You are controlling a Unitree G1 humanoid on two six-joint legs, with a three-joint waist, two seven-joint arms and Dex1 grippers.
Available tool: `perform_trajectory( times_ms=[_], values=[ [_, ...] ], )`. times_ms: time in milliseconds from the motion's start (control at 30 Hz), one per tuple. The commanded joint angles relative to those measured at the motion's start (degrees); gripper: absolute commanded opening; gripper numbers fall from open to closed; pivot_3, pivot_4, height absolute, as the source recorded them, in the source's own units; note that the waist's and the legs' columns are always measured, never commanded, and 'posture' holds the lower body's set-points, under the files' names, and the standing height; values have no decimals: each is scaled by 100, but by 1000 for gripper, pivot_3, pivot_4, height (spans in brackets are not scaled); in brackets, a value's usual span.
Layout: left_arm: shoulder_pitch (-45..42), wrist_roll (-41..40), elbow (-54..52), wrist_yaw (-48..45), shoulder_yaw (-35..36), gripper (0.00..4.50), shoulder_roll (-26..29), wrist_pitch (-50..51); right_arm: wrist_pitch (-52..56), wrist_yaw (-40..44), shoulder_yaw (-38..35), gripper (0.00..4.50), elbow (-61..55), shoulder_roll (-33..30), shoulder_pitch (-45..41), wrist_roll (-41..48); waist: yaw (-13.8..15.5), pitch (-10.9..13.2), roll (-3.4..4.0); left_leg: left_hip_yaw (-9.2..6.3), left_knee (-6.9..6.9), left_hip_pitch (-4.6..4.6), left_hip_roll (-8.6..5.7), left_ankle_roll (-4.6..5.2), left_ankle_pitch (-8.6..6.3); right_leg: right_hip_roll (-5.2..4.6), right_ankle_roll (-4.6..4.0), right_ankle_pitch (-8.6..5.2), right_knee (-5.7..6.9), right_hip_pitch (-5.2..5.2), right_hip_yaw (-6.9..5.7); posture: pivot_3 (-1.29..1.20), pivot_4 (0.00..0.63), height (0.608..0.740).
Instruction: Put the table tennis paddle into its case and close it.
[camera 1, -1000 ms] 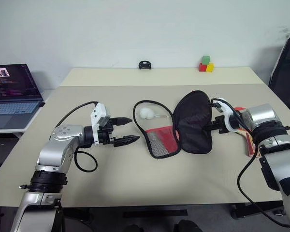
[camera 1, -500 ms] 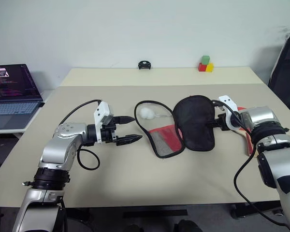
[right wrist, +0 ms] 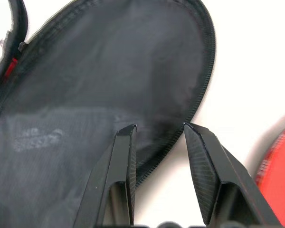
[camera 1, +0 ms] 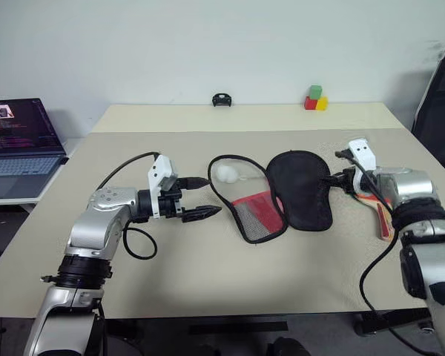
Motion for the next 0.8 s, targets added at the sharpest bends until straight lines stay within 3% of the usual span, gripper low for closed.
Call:
perform_trajectory(
  times_ms=[33, 200, 367, 800],
  values=[
    [-203, -16, 16, -77, 7, 4500, -43, -128, 145, -76, -185, 1685, -1247, 170, 680, 297, 5, 0, 0, -1, 1, 0, 0, 0, 0, 0, 0, 0, 3, 0, -1, 0, 150, 740],
    [-347, 27, 153, -134, -43, 4500, -135, -163, 235, -431, -108, 1685, -2181, 431, 1622, 253, 16, -1, -1, 2, 8, 3, -1, 1, 0, 0, 0, 0, 15, -1, 4, 0, 150, 740],
    [-512, 64, 347, -174, -99, 4500, -199, -239, 89, -652, 3, 1685, -2495, 423, 1968, 122, 19, -2, -2, -2, 11, 14, -2, 15, -6, 1, 0, 0, 29, 2, 1, 0, 150, 740],
    [-1072, 477, 1195, 12, -404, 4500, -922, -822, -325, -879, -1460, 1685, -3452, 179, 1790, 1042, 74, -2, -2, -3, 10, 10, -6, 17, -4, 0, 0, 0, 24, 2, 0, 0, 150, 740]
  ],
)
